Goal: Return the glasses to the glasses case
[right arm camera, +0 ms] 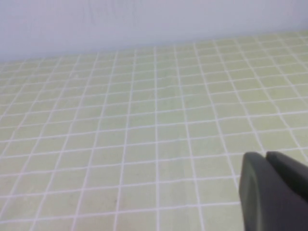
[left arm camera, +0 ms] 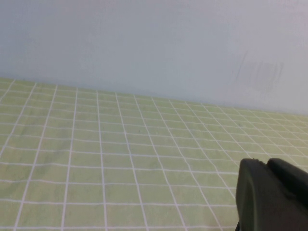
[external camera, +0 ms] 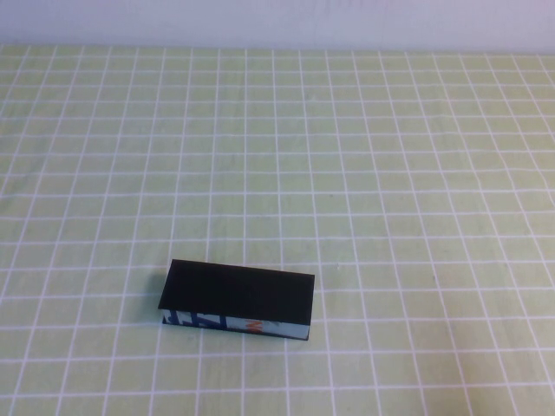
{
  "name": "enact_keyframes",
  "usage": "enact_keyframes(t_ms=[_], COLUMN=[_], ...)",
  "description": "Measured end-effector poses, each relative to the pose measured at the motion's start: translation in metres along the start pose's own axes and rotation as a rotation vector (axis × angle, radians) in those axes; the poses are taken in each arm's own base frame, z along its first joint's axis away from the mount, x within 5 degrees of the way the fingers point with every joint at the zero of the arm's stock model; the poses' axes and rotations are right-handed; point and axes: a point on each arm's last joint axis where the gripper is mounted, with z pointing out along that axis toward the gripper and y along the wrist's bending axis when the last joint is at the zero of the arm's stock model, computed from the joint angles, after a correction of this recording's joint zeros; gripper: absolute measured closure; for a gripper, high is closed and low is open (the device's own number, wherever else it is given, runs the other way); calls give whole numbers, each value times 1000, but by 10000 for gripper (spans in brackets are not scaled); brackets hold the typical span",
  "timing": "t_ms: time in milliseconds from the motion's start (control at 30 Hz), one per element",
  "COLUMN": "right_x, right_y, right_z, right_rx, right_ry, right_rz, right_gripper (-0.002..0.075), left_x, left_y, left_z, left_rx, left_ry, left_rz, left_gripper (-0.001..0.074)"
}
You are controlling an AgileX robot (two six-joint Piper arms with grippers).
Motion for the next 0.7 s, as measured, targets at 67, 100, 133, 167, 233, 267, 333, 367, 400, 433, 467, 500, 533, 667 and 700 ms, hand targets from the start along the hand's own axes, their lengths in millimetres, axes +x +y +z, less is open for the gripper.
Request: enact_keyframes(t_ms=[67,100,133,167,233,267,333,367,400,433,467,500,533,667,700], right_x=[10,17,23,29,35,36,39,41,42,44,45,45,45,45,45], right_y=[-4,-6,-7,-8,-8,-8,-7,-7,-6,-6,-6,-6,-6,-6,-6], right_z=[-6,-9,-11,-13,-16,-17,-18,-18,-18,-17,-17,-17,-17,-17,-17], right_rx=[29,37,39,38,33,28,18,16,13,9,6,5,5,3,3], right_ry=[-49,-70,-93,-109,-137,-141,-123,-110,-95,-79,-68,-65,-63,-63,-63], right_rz=[-23,-36,-46,-50,-52,-56,-62,-69,-73,-75,-75,-75,-75,-66,-66], right_gripper=[737,737,737,737,737,737,737,737,737,737,737,737,737,737,737], left_x=[0,0,0,0,0,0,0,0,0,0,0,0,0,0,0], left_y=[0,0,0,0,0,0,0,0,0,0,0,0,0,0,0], left_z=[0,0,0,0,0,0,0,0,0,0,0,0,0,0,0], left_rx=[0,0,0,0,0,0,0,0,0,0,0,0,0,0,0], left_ry=[0,0,0,0,0,0,0,0,0,0,0,0,0,0,0], left_rz=[0,0,0,0,0,0,0,0,0,0,0,0,0,0,0], left_gripper=[737,737,737,737,737,737,737,737,737,737,737,737,737,737,737])
